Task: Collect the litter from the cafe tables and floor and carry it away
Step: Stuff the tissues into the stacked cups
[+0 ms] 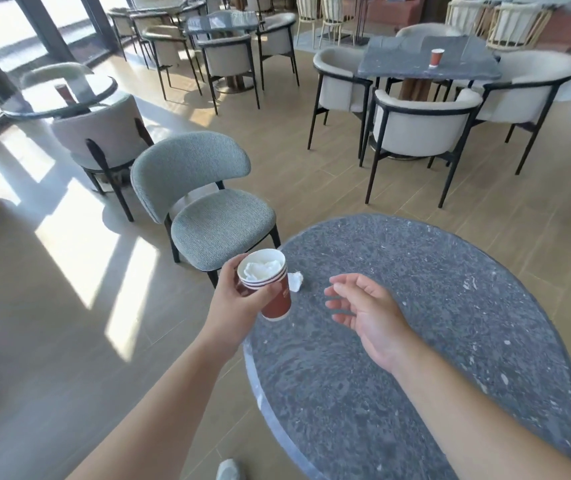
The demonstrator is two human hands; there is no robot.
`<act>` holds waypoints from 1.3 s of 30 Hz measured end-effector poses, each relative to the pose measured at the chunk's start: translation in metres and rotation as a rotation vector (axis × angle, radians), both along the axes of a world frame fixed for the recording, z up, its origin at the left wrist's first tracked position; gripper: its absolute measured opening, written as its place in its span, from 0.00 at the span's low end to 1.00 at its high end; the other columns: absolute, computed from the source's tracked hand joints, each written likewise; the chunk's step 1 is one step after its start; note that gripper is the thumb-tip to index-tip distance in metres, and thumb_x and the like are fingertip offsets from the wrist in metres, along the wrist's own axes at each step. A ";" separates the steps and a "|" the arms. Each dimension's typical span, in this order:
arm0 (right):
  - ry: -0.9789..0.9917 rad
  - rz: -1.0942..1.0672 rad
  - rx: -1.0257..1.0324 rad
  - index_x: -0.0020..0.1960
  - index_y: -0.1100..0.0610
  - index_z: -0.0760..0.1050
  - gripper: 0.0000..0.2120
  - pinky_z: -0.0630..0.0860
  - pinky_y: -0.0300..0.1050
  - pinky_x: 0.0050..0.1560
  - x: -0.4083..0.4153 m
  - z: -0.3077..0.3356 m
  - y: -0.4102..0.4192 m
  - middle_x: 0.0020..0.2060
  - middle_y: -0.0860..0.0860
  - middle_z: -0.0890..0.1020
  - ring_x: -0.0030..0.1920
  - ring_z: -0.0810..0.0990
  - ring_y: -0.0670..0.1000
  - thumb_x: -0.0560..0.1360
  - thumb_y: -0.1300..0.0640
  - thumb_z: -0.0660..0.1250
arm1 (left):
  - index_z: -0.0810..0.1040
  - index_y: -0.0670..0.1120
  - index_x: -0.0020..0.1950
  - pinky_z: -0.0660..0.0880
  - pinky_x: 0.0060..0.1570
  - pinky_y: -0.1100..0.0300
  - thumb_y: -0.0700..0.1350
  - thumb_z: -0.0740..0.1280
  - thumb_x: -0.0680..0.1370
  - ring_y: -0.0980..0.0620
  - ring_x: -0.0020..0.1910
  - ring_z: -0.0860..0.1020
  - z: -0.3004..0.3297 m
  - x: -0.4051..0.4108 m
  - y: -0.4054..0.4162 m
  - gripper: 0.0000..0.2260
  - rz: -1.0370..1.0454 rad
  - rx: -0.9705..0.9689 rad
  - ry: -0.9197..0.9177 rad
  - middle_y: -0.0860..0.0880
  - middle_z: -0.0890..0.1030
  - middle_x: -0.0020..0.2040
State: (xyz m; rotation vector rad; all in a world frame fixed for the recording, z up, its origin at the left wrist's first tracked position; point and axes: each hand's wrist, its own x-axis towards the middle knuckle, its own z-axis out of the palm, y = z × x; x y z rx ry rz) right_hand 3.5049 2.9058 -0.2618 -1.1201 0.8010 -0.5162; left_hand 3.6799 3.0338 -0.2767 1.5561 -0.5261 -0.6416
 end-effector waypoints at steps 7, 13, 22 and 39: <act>0.064 -0.145 -0.008 0.48 0.55 0.80 0.04 0.76 0.43 0.41 0.084 0.000 0.026 0.45 0.53 0.83 0.44 0.80 0.50 0.77 0.60 0.67 | 0.73 0.54 0.66 0.77 0.50 0.67 0.45 0.80 0.65 0.61 0.55 0.82 0.007 0.090 -0.005 0.31 -0.223 -0.041 0.040 0.63 0.84 0.54; 0.122 -0.273 -0.036 0.48 0.53 0.81 0.04 0.77 0.44 0.42 0.128 0.001 0.035 0.46 0.52 0.85 0.44 0.82 0.49 0.78 0.59 0.67 | 0.74 0.55 0.65 0.77 0.48 0.69 0.48 0.81 0.64 0.62 0.55 0.82 0.013 0.156 -0.013 0.32 -0.350 -0.062 0.042 0.61 0.84 0.55; 0.253 -0.360 0.028 0.46 0.53 0.82 0.05 0.78 0.41 0.38 0.149 -0.035 0.006 0.46 0.53 0.85 0.42 0.82 0.49 0.75 0.60 0.68 | 0.74 0.56 0.63 0.77 0.47 0.70 0.52 0.79 0.61 0.63 0.54 0.82 0.002 0.187 -0.054 0.31 -0.399 -0.056 0.076 0.63 0.84 0.53; 1.022 0.330 -0.786 0.59 0.51 0.74 0.12 0.72 0.47 0.47 0.203 -0.191 -0.086 0.56 0.50 0.70 0.57 0.70 0.53 0.77 0.57 0.60 | 0.74 0.57 0.66 0.78 0.53 0.64 0.50 0.80 0.62 0.57 0.59 0.81 -0.030 0.210 -0.145 0.34 -0.409 0.103 0.071 0.57 0.83 0.58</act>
